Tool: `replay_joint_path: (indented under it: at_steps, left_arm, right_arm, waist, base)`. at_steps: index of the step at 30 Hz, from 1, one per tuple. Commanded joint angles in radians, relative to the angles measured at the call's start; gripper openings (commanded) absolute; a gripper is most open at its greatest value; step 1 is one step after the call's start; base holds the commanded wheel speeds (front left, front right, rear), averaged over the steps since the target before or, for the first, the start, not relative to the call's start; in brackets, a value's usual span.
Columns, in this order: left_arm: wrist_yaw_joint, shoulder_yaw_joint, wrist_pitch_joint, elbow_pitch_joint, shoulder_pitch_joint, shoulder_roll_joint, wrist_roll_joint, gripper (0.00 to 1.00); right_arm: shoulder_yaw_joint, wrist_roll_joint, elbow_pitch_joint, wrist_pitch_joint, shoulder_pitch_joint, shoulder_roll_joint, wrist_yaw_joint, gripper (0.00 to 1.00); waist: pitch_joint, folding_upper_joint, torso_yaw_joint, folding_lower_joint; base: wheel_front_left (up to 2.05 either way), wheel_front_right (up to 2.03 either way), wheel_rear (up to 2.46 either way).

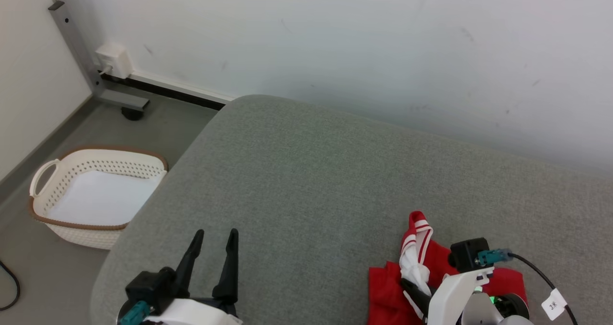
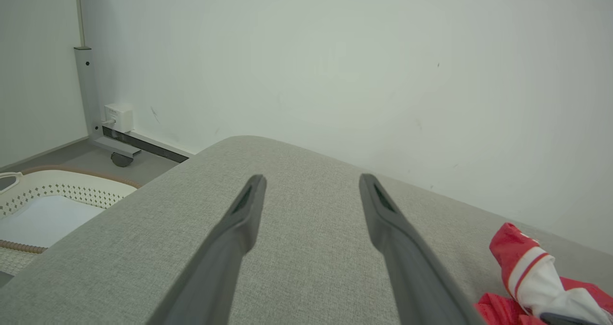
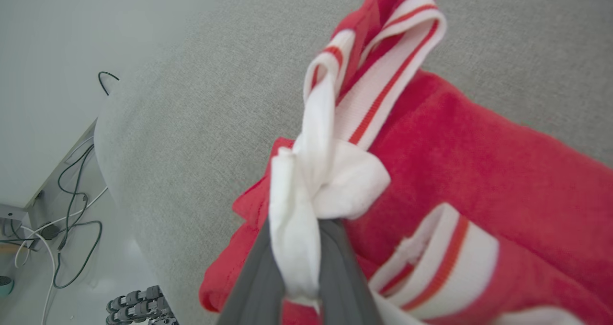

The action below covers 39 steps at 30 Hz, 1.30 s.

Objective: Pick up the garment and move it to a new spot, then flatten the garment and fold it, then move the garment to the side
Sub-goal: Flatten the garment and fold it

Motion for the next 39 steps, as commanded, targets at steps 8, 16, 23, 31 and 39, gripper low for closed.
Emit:
replay_joint_path:
  at_steps: [8, 16, 23, 31, 39]
  left_arm:
    - [0.008, 0.004, 0.0, 0.0, -0.002, 0.003, -0.004, 1.0]
    - [0.011, 0.005, 0.0, -0.003, 0.004, 0.003, -0.012, 1.0]
    - [0.017, 0.012, 0.0, -0.015, 0.013, 0.003, -0.016, 1.0]
    - [0.018, 0.017, 0.0, -0.024, 0.008, 0.003, -0.011, 1.0]
    - [0.008, 0.024, 0.0, -0.019, 0.007, 0.003, 0.002, 1.0]
  right_arm:
    - [0.087, 0.076, 0.028, -0.045, -0.041, 0.027, 0.0, 1.0]
    - [0.06, 0.14, -0.146, -0.195, -0.067, -0.024, 0.0, 1.0]
    - [-0.112, 0.041, -0.27, -0.35, -0.022, -0.139, 0.0, 1.0]
    - [-0.291, -0.123, -0.227, -0.469, 0.095, -0.152, 0.0, 1.0]
    - [-0.33, -0.113, -0.145, -0.5, 0.167, -0.089, 0.0, 1.0]
  waist:
    - [0.006, 0.0, -0.041, 0.0]
    - [0.001, 0.0, -0.118, 0.0]
    - [-0.004, 0.0, -0.184, 0.0]
    - [-0.009, 0.0, -0.242, 0.0]
    - [-0.005, 0.0, -0.254, 0.0]
  base:
    - [0.0, 0.0, 0.0]
    - [0.0, 0.0, 0.0]
    - [0.0, 0.0, 0.0]
    - [0.0, 0.0, 0.0]
    - [0.0, 0.0, 0.0]
